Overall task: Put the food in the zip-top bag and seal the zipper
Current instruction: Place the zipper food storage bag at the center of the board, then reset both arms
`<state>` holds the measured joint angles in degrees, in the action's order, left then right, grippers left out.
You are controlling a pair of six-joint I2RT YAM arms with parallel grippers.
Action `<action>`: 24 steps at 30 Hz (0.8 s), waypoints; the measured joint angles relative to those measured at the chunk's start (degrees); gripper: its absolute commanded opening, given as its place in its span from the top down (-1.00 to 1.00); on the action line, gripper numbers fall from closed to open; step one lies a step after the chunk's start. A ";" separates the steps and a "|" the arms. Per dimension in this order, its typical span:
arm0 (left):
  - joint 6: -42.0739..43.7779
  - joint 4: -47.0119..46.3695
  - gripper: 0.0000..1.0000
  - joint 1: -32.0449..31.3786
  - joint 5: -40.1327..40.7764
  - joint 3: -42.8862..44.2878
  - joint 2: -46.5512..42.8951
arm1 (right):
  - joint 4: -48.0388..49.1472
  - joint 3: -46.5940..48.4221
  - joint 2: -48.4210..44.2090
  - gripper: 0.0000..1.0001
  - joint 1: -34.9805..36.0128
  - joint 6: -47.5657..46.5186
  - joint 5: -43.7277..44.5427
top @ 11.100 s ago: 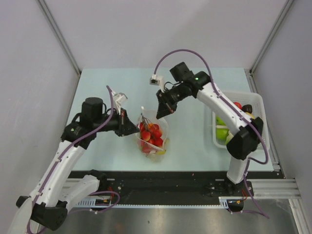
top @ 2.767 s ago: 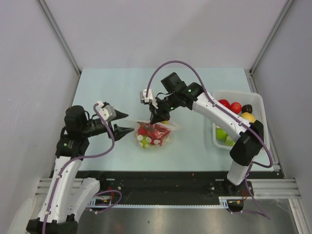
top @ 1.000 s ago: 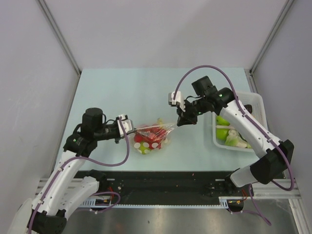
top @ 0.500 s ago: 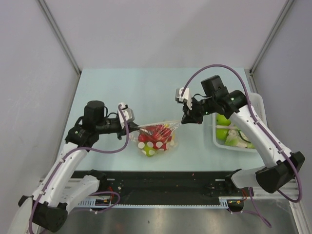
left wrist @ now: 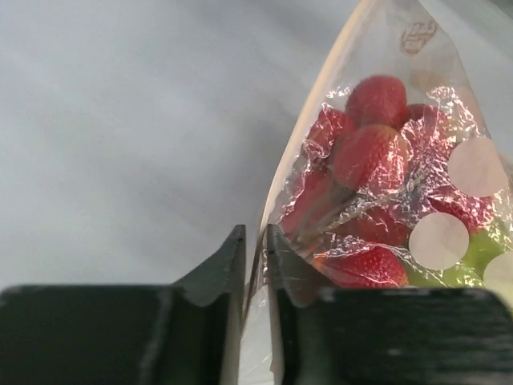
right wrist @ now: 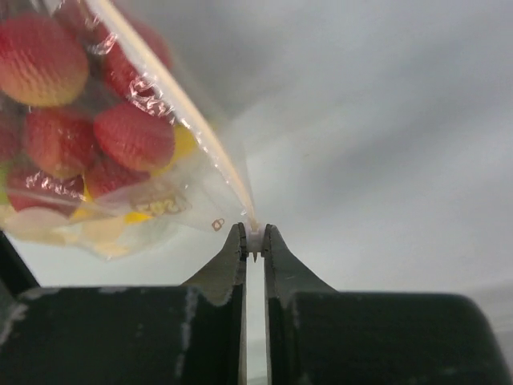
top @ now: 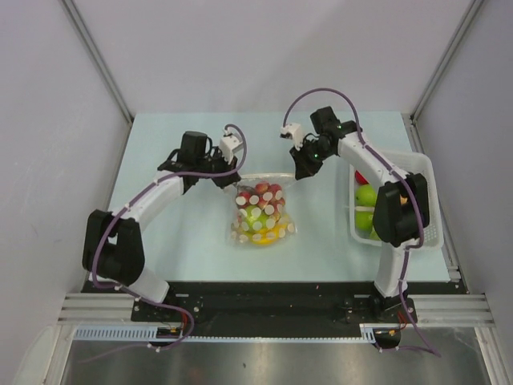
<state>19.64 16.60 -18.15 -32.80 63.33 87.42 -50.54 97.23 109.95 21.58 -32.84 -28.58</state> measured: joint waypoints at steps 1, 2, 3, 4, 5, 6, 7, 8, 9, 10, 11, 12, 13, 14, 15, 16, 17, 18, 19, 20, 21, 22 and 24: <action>-0.35 -0.22 0.11 0.20 0.24 1.49 1.33 | 0.09 1.70 1.29 0.44 -0.52 0.44 0.13; -0.76 -0.22 -0.12 0.44 0.33 2.69 2.23 | -0.13 4.11 2.91 0.29 -1.20 1.31 0.09; -1.22 -0.17 -0.28 0.68 0.33 3.52 2.64 | -0.15 6.32 4.15 0.13 -1.86 1.99 -0.07; -1.73 0.07 -0.74 0.96 0.13 4.04 2.71 | -0.22 8.24 5.01 -0.14 -2.47 2.62 -0.17; -2.34 0.52 -0.94 1.33 -0.35 4.70 2.69 | -0.26 9.81 5.53 -0.27 -2.99 3.23 -0.42; -3.23 0.70 -0.99 1.86 -0.87 5.46 2.58 | -0.33 10.97 5.60 -0.37 -3.48 4.04 -0.76; -4.37 1.05 -0.99 2.45 -1.33 6.38 2.51 | -0.31 11.56 5.42 -0.63 -3.91 4.72 -1.11; -5.62 1.84 -0.99 3.23 -1.92 7.50 2.36 | 0.04 11.78 4.83 -0.74 -4.48 5.40 -1.70; -6.51 2.64 -1.00 4.00 -2.21 8.57 2.19 | 0.04 11.74 4.04 -0.77 -5.03 6.58 -2.19; -7.74 4.02 -0.99 5.18 -2.71 10.34 1.75 | 0.28 11.41 2.93 -0.86 -5.77 7.65 -2.73; -8.26 4.94 -1.00 6.03 -2.99 11.52 1.27 | 0.44 11.08 1.92 -0.88 -6.21 8.50 -3.13; -9.22 6.88 -0.99 7.23 -3.32 13.44 0.52 | 0.98 10.19 0.26 -0.92 -6.88 9.53 -3.85; -9.84 8.26 -0.99 8.28 -3.48 15.06 -0.26 | 1.33 9.22 -1.68 -0.99 -7.48 10.82 -4.44; -10.45 9.90 -0.99 8.90 -3.61 16.83 -1.27 | 1.64 8.26 -3.78 -1.00 -8.17 12.13 -5.14; -10.69 11.47 -0.99 10.08 -3.45 18.25 -2.05 | 2.10 7.34 -6.01 -0.99 -8.94 13.51 -5.81; -10.88 13.99 -0.99 11.15 -3.32 20.41 -2.97 | 2.93 6.19 -8.52 -0.99 -9.84 14.93 -6.43; -11.04 16.15 -0.99 12.02 -3.19 22.25 -3.74 | 3.65 5.01 -10.99 -0.99 -10.95 16.20 -6.93; -11.06 17.97 -0.99 12.92 -3.06 23.63 -4.57 | 4.70 3.54 -13.64 -1.00 -12.13 17.44 -7.41; -11.10 19.12 -0.99 13.68 -2.84 24.28 -5.27 | 5.60 2.08 -15.85 -1.00 -13.05 18.27 -7.69; -11.13 20.26 -0.99 14.53 -2.40 24.35 -6.45 | 6.80 -0.33 -18.95 -0.99 -14.69 19.37 -8.00; -11.17 21.46 -0.99 15.45 -1.86 23.85 -7.74 | 7.37 -2.40 -21.51 -0.99 -16.02 20.22 -8.24; -11.17 22.67 -1.00 16.46 -1.14 22.69 -9.27 | 7.89 -4.63 -24.04 -0.99 -17.49 20.96 -8.46; -11.19 23.89 -0.99 17.42 0.24 20.44 -11.41 | 8.13 -7.43 -26.77 -0.99 -19.32 21.81 -8.59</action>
<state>8.45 40.49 -0.73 -32.56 83.77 76.01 -42.41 89.80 83.18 2.26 -11.03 -37.17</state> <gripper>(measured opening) 0.996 0.994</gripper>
